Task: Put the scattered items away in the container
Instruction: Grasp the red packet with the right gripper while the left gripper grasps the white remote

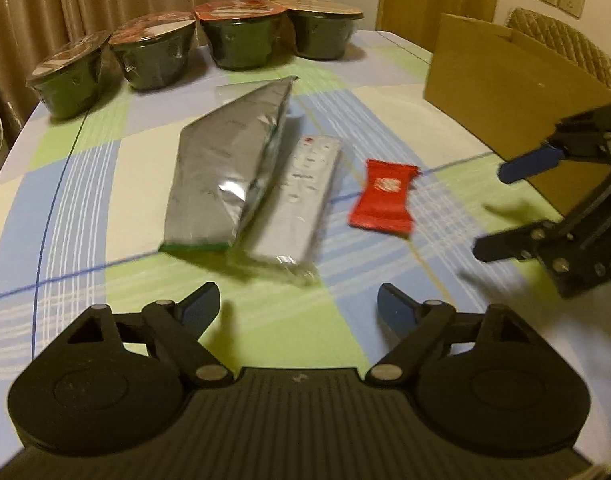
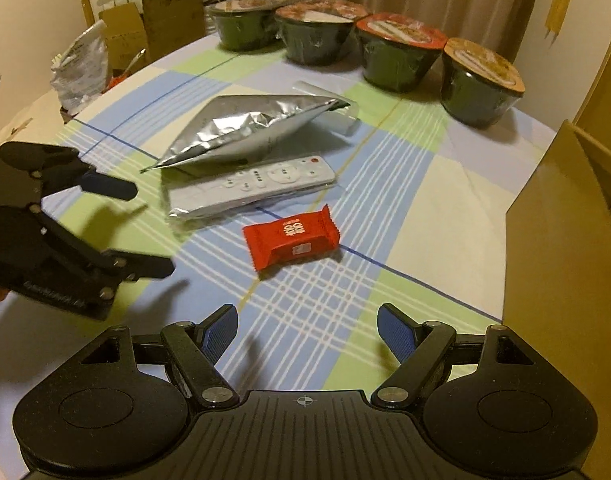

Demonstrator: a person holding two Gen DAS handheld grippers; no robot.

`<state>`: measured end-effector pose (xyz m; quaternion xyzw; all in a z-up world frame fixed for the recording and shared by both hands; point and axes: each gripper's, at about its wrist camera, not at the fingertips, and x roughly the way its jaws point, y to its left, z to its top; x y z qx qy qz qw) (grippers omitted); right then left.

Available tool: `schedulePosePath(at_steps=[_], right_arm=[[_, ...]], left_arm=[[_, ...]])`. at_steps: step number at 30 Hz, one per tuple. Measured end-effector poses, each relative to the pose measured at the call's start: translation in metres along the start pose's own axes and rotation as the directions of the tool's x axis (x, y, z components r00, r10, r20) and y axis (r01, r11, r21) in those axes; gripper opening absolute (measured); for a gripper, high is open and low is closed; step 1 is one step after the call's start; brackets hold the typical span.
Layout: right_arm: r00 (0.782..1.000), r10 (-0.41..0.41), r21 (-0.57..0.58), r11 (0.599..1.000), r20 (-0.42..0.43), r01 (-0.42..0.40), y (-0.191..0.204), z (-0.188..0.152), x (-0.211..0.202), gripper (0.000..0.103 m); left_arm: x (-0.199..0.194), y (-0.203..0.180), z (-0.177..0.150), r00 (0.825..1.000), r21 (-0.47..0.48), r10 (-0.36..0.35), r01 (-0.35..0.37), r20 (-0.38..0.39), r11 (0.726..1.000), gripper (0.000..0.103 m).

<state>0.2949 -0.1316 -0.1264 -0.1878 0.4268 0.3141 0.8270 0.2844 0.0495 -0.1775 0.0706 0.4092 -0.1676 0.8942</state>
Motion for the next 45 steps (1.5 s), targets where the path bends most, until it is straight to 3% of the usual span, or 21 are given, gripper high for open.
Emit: schedulePosePath(at_steps=[5,7,10,14,24,25,26,30,37,45], right_arm=[[1.0,-0.001,0.001,1.0,0.001,0.001,-0.005,0.005,0.014,0.083],[1.0,-0.003,0.001,1.0,0.008,0.003,-0.007,0.009,0.02,0.083],[1.0,0.0,-0.002,1.0,0.018,0.0,-0.009,0.014,0.027,0.083],[0.999,0.012,-0.018,1.0,0.038,-0.011,-0.008,0.022,0.036,0.082],[0.999,0.027,-0.183,0.983,0.033,-0.021,0.012,0.032,0.06,0.082],[0.999,0.029,-0.173,0.985,0.025,-0.024,0.011,0.032,0.06,0.072],[0.999,0.036,-0.157,0.987,0.018,-0.033,0.01,0.032,0.058,0.056],[1.0,0.021,-0.134,0.991,-0.008,-0.021,0.013,0.022,0.047,0.05],[0.999,0.003,-0.029,1.0,-0.053,-0.004,0.018,-0.025,0.007,0.05],[0.995,0.005,0.017,1.0,-0.095,-0.003,0.043,-0.095,-0.052,0.05]], left_arm=[[0.024,0.008,0.011,1.0,0.011,-0.02,0.02,0.004,1.0,0.083],[0.029,0.008,0.013,1.0,0.02,-0.016,0.016,0.003,1.0,0.075],[0.026,0.009,0.015,1.0,0.011,-0.01,0.01,0.013,1.0,0.046],[0.016,0.005,0.01,1.0,-0.005,-0.015,0.014,-0.017,1.0,0.039],[-0.019,-0.006,-0.019,0.998,-0.09,0.008,-0.013,-0.055,0.996,0.039],[-0.02,-0.007,-0.02,0.998,-0.094,0.01,-0.015,-0.057,0.995,0.039],[-0.021,-0.008,-0.021,0.998,-0.096,0.01,-0.016,-0.058,0.995,0.039],[-0.027,-0.014,-0.024,0.997,-0.107,0.016,-0.024,-0.073,0.994,0.038],[-0.051,-0.05,-0.041,0.993,-0.165,0.0,-0.02,-0.121,0.986,0.038],[-0.082,-0.102,-0.068,0.983,-0.126,-0.038,0.016,-0.177,0.992,0.043]])
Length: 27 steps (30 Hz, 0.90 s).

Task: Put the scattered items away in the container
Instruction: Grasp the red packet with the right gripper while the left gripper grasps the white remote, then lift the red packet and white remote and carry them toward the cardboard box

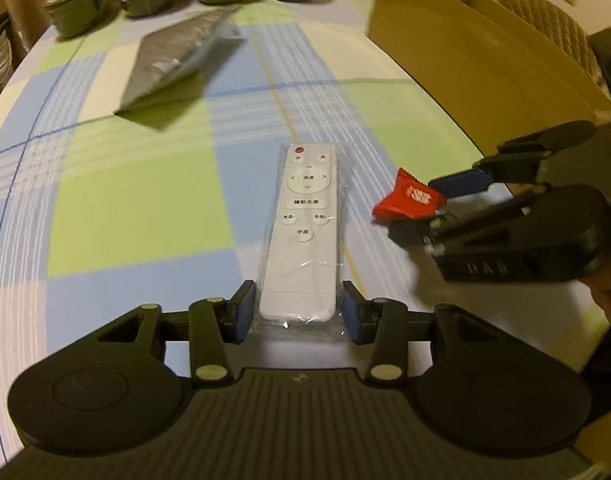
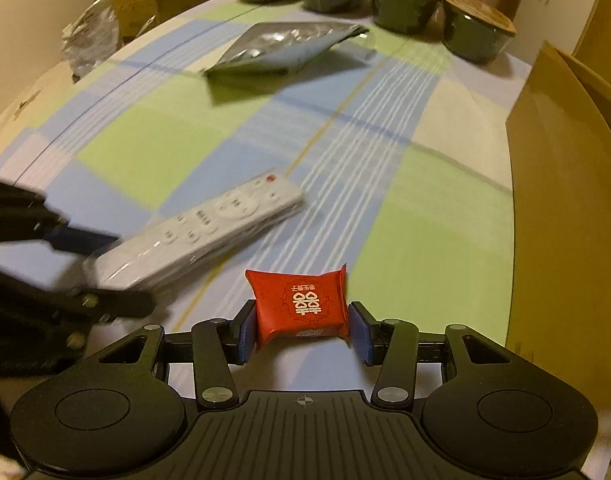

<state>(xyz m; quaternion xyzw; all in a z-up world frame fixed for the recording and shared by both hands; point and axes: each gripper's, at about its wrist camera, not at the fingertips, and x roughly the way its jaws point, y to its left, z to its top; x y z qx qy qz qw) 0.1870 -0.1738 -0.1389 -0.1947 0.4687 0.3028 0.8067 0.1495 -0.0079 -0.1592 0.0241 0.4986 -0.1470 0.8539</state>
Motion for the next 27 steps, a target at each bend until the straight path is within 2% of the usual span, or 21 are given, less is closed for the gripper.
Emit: schedulePosePath(at_steps=[2,4,6,9,13,22,27], right_arm=[[1.0,-0.001,0.004,1.0,0.0,0.001,0.005,-0.012,-0.007,0.05],[1.0,-0.008,0.004,1.0,0.003,0.008,0.009,-0.021,-0.011,0.051],[1.0,-0.012,-0.007,1.0,0.006,0.012,0.011,-0.027,-0.013,0.077],[0.999,-0.028,-0.045,0.999,0.03,0.03,0.011,-0.033,-0.017,0.078],[0.999,-0.015,-0.041,0.999,0.041,0.017,0.002,-0.032,-0.018,0.078],[0.999,0.033,-0.144,0.989,0.016,-0.03,0.002,-0.027,-0.01,0.078],[0.999,0.032,-0.154,0.988,0.004,-0.031,0.004,-0.028,-0.006,0.075]], left_arm=[[-0.001,-0.003,-0.002,1.0,-0.001,0.002,-0.002,-0.006,1.0,0.054],[-0.003,-0.003,0.001,1.0,0.009,0.015,-0.015,0.001,1.0,0.057],[-0.003,-0.004,0.005,1.0,0.022,0.022,-0.022,0.011,1.0,0.059],[0.002,-0.006,0.013,1.0,0.053,0.021,-0.022,0.015,0.998,0.059],[0.013,-0.006,0.021,1.0,0.089,0.013,-0.013,0.002,0.996,0.059],[0.026,-0.008,0.028,1.0,0.126,0.001,0.001,-0.019,0.992,0.057],[0.031,-0.01,0.026,0.999,0.144,0.011,-0.006,-0.03,0.99,0.052]])
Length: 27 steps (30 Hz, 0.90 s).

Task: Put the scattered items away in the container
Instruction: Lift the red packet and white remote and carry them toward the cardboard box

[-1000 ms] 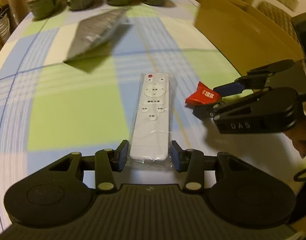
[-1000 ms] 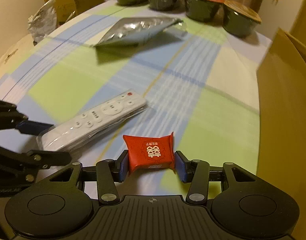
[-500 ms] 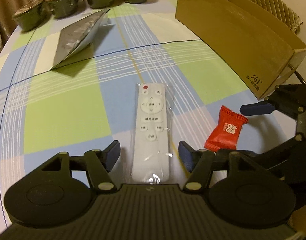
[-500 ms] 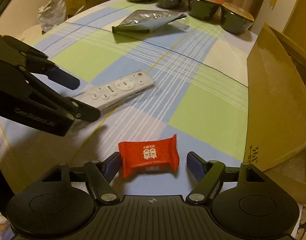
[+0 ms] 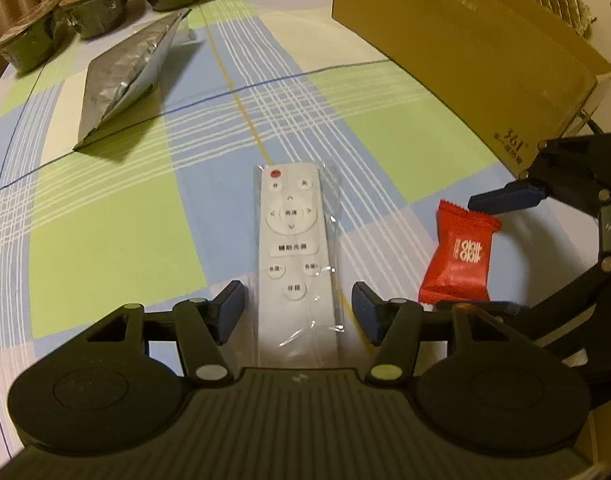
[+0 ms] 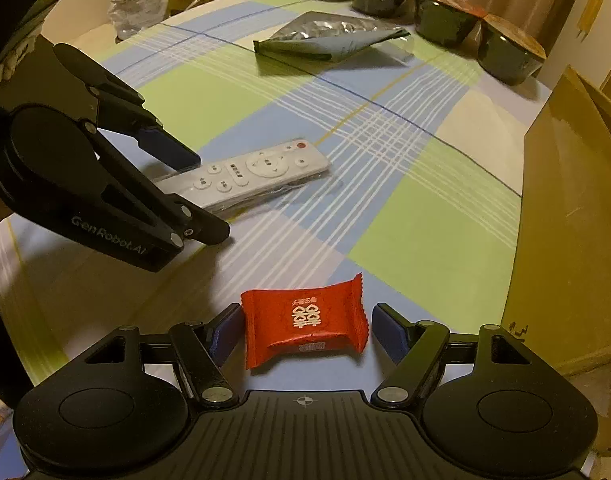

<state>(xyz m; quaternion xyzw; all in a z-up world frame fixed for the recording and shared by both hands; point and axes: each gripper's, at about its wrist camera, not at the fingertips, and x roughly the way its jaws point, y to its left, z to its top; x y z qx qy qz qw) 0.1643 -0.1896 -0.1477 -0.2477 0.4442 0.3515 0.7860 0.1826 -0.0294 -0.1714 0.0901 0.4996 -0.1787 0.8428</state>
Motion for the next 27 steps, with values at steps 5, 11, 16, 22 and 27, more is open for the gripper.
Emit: schedulePosePath(at_steps=[5,11,16,22,27], right_arm=[[1.0,0.005,0.052,0.999,-0.003,-0.005,-0.001,-0.001,-0.003,0.053],[1.0,-0.015,0.095,0.995,0.006,0.014,0.001,-0.005,-0.015,0.05],[0.999,-0.034,0.153,0.988,0.028,0.03,-0.001,-0.01,-0.032,0.05],[0.996,-0.062,0.196,0.979,0.07,0.047,-0.001,-0.011,-0.06,0.05],[0.992,-0.082,0.216,0.975,0.1,0.058,0.0,-0.012,-0.082,0.05]], left_arm=[[-0.003,-0.001,-0.002,1.0,0.003,0.01,-0.01,0.006,1.0,0.034],[-0.013,-0.006,-0.009,1.0,-0.019,-0.001,0.001,0.006,1.0,0.034],[-0.028,-0.011,-0.018,1.0,-0.046,-0.005,0.005,0.016,0.999,0.034],[-0.053,-0.016,-0.021,0.999,-0.053,0.004,-0.002,0.042,0.999,0.034],[-0.074,-0.023,-0.02,0.997,-0.052,0.004,0.0,0.071,0.999,0.034]])
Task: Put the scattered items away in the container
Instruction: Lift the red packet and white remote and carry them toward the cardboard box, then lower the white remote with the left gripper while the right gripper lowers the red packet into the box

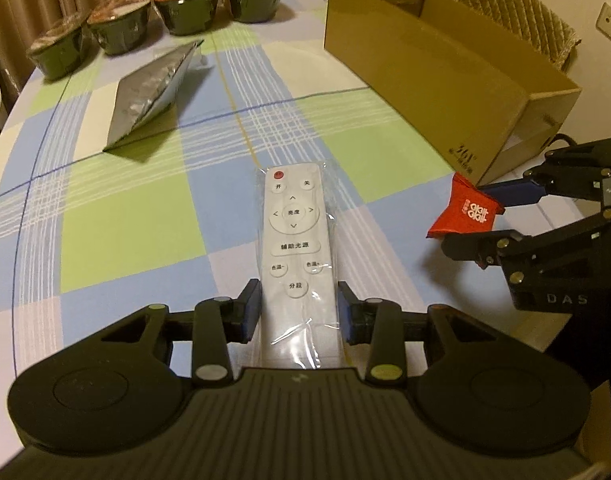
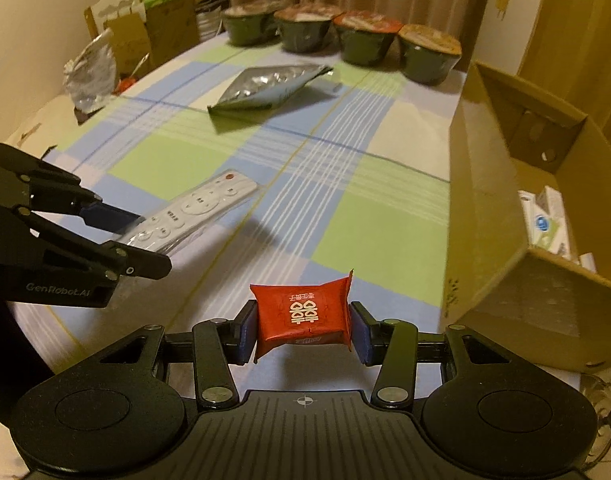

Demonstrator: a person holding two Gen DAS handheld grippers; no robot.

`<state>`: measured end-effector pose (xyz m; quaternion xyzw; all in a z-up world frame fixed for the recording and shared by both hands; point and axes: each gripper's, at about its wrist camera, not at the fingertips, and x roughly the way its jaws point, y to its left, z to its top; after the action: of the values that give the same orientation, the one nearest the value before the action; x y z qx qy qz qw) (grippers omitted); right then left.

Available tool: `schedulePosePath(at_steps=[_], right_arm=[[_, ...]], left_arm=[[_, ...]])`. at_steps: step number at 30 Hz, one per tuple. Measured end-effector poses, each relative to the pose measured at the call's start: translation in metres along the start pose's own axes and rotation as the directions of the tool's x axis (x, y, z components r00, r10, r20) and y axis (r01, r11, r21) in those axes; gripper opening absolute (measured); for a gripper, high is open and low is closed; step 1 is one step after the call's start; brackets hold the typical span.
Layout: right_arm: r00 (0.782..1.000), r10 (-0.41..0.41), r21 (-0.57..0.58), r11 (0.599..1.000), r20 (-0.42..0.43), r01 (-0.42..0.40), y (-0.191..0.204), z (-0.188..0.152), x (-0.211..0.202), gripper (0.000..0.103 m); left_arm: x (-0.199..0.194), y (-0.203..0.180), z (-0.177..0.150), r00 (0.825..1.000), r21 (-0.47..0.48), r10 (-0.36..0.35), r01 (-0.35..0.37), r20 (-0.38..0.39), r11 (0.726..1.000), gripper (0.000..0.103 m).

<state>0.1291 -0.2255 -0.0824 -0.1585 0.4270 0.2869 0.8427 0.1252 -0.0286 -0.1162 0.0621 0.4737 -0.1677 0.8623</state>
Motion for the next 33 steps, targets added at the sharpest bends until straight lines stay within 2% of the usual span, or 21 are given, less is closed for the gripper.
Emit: schedulePosePath(at_steps=[17,33], right_arm=[[0.992,-0.074,0.072,0.995,0.106,0.067,-0.022,-0.012,-0.067,0.05],[0.973,-0.173,0.179,0.973,0.155,0.145,-0.062,-0.02,-0.111,0.05]], left_arm=[[-0.048,-0.04,0.016,0.998,0.052,-0.002,-0.002,0.063,0.999,0.034],[-0.062,-0.083,0.037,0.993,0.124,-0.049,0.036,0.107,0.992,0.034]])
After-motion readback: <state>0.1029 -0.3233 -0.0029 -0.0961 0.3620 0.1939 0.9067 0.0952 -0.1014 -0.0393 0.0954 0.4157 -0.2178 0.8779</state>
